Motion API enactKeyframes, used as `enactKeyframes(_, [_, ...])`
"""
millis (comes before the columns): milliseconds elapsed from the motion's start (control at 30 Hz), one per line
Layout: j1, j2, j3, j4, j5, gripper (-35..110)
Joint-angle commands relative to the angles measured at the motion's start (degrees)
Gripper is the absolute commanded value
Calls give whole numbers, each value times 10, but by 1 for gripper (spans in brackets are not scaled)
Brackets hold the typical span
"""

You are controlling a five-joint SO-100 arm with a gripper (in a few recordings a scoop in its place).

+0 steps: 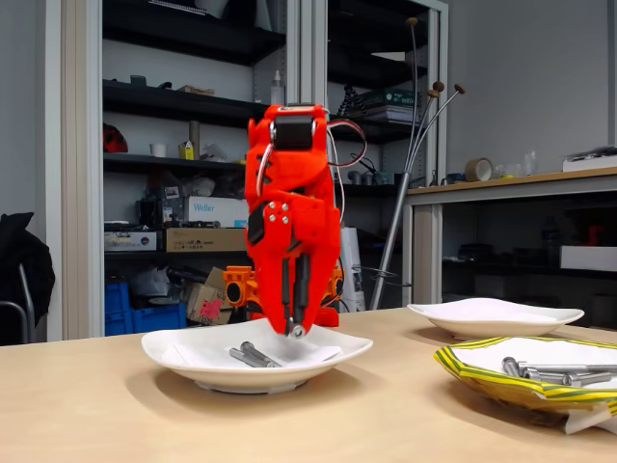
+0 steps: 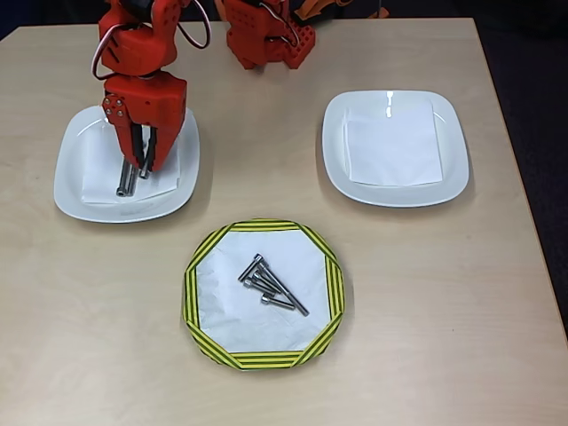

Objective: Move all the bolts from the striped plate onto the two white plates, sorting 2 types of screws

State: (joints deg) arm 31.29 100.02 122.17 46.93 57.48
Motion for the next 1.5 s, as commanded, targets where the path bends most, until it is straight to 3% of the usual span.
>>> enactKeyframes(0, [-18,35,25,-42,9,8])
enactKeyframes(133, [-54,42,28,-57,27,15])
enactKeyframes(433, [-142,56,-23,-80,49,15])
enactKeyframes(667, [-209,-24,-118,-163,83,12])
enactKeyframes(1133, [-320,-196,-149,-353,180,12])
enactKeyframes(1467, [-314,-262,-200,-337,195,10])
